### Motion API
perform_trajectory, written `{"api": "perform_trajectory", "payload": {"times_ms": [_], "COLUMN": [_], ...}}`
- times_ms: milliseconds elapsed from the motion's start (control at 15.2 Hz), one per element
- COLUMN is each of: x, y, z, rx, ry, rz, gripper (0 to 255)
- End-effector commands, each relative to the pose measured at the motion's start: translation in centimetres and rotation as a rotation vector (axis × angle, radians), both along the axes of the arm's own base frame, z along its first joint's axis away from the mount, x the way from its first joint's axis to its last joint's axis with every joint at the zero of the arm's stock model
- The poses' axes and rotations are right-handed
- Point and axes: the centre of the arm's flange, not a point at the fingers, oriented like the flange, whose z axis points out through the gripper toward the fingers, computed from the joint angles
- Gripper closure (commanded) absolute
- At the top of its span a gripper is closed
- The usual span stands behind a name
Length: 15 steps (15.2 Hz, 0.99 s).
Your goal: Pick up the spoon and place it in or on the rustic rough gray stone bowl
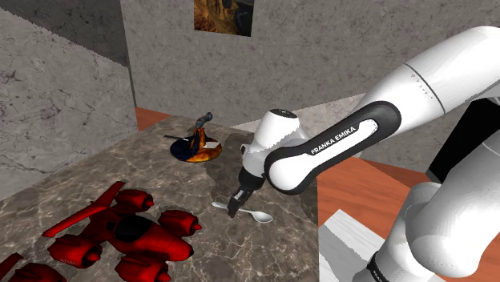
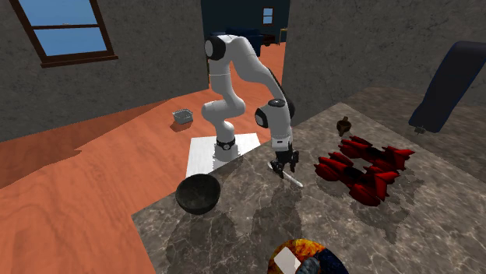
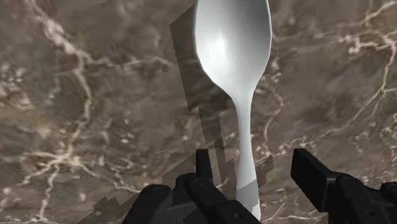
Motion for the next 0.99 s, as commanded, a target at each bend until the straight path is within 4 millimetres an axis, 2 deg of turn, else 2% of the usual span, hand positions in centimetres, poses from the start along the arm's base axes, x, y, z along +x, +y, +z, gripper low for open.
{"api": "perform_trajectory", "payload": {"times_ms": [0,528,924], "x": [0.0,0.0,0.0], "y": [0.0,0.0,0.0], "z": [0.0,0.0,3.2], "rx": [0.000,0.000,0.000], "ry": [0.000,0.000,0.000], "rz": [0.000,0.000,0.000], "gripper": [255,255,255]}}
